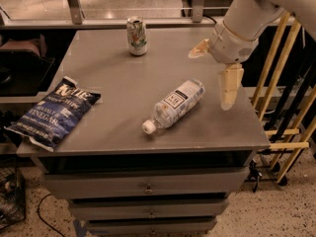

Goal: Move blue plastic bottle near 7up can

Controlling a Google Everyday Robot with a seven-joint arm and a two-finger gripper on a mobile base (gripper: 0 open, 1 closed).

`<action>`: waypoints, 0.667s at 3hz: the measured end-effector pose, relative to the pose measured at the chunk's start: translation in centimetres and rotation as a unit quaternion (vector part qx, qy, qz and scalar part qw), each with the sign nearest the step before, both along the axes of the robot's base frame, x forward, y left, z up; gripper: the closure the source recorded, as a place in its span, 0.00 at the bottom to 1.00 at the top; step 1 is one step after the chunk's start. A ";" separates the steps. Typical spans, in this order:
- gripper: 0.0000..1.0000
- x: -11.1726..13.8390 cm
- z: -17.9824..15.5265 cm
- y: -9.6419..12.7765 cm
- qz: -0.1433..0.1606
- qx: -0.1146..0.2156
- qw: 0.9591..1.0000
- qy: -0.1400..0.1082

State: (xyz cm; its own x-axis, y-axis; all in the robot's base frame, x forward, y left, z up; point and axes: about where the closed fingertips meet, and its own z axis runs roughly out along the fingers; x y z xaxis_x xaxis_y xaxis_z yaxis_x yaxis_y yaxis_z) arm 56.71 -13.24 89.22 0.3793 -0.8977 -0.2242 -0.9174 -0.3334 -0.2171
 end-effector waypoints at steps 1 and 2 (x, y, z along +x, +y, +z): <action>0.00 0.3 -1.1 1.7 0.037 0.006 0.999 0.004; 0.00 0.2 -2.1 3.1 0.067 0.004 0.998 0.006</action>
Offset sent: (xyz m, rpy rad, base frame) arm -0.0025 0.0425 -0.0304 -0.0019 0.0270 0.2003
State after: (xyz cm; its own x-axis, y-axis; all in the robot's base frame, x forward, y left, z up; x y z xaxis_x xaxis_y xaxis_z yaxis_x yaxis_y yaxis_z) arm 56.95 -10.15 87.09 0.4926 -0.8373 -0.2374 -0.8676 -0.4511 -0.2092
